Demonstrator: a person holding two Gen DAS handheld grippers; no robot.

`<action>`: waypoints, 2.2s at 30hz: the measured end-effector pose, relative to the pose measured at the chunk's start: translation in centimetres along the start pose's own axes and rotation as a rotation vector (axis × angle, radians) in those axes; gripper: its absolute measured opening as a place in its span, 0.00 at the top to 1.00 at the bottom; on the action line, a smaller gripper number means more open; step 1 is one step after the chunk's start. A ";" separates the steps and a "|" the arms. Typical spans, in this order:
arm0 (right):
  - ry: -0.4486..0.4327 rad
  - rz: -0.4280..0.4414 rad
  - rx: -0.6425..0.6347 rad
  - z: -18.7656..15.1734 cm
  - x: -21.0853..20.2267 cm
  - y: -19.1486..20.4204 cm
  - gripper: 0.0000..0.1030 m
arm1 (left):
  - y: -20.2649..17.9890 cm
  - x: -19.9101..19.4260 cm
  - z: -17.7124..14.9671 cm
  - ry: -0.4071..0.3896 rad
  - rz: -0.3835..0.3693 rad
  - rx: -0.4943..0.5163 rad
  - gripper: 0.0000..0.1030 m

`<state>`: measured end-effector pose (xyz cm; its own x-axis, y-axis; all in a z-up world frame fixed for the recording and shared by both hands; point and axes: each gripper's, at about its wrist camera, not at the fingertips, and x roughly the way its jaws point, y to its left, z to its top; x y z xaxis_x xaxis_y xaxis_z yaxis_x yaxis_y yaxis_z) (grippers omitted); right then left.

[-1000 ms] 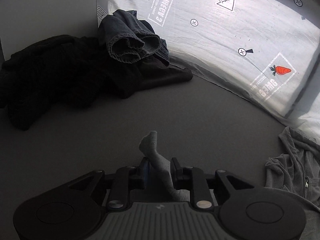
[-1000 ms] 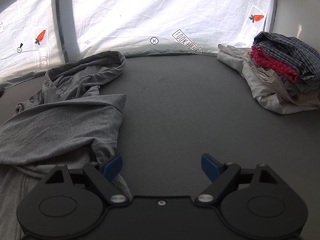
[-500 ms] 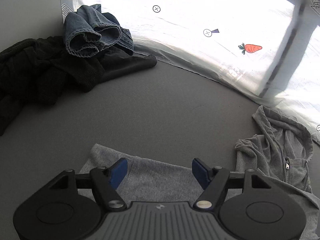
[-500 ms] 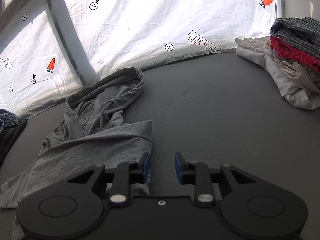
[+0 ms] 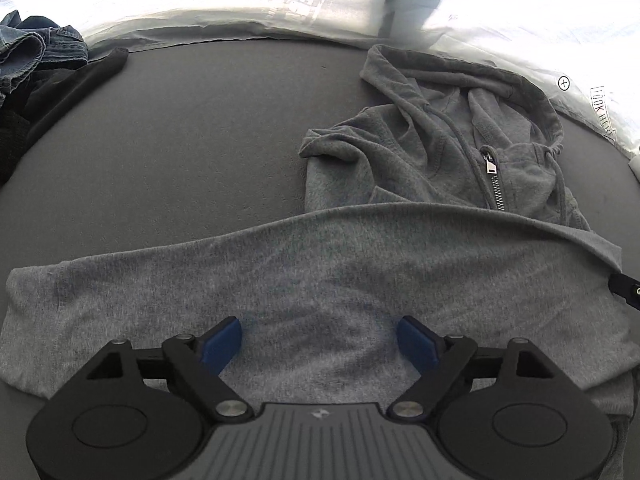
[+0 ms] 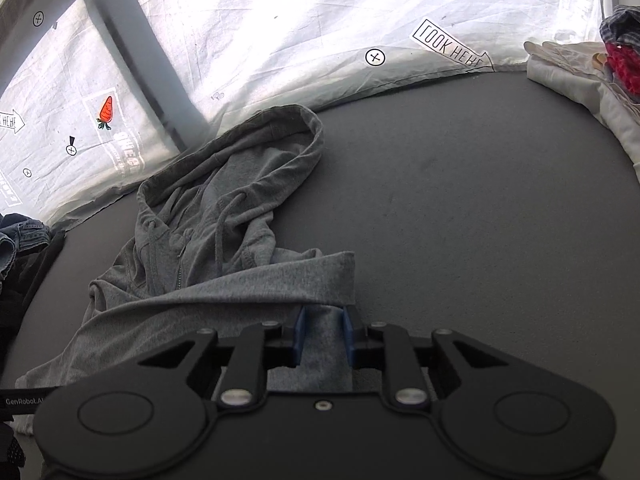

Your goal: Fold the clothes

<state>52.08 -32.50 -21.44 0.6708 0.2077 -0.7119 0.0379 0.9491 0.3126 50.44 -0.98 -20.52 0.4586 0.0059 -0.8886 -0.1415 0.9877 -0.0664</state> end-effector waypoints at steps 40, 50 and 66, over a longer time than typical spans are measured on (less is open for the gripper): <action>0.019 0.174 0.327 1.0 2.5 -3.8 0.93 | 0.3 0.6 -0.4 -0.027 0.006 0.035 0.00; -0.006 0.109 0.489 1.2 3.3 -4.6 0.98 | 0.2 0.6 -0.3 -0.028 0.006 0.036 0.00; 0.047 0.128 0.375 4.9 7.0 -3.8 0.99 | 0.2 0.6 -0.3 -0.027 0.006 0.036 0.00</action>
<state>60.25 -35.77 -24.57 0.6534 0.3379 -0.6774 0.2293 0.7645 0.6025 50.42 -0.86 -21.16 0.4811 0.0152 -0.8765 -0.1125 0.9926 -0.0446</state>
